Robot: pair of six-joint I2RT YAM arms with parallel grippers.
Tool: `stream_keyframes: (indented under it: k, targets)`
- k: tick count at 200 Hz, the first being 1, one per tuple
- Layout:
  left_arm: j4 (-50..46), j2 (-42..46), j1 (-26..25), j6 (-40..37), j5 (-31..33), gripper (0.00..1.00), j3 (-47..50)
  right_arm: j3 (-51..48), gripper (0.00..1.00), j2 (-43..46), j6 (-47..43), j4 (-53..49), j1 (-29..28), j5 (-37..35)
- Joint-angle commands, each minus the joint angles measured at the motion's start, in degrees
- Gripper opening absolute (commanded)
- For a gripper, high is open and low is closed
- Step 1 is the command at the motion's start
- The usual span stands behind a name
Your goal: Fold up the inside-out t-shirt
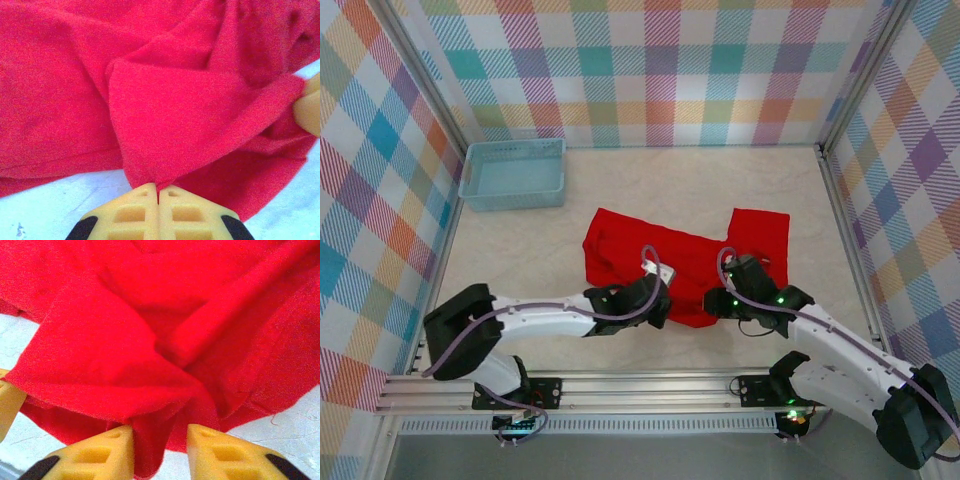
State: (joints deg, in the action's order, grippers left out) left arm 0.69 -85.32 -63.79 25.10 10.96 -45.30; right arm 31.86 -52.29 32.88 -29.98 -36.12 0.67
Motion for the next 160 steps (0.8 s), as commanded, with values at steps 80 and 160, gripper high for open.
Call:
stream_keyframes:
  k: [80, 160]
  targets:
    - [11.9, 3.7, 2.8, 7.1, -9.0, 0.0, 3.7, 7.3, 0.57, -2.9, 3.7, -12.7, -14.6, -13.0]
    - [12.1, 3.6, 2.9, 7.6, -9.5, 0.0, 3.7, 7.0, 0.6, -2.8, 15.6, -16.2, -18.4, -19.1]
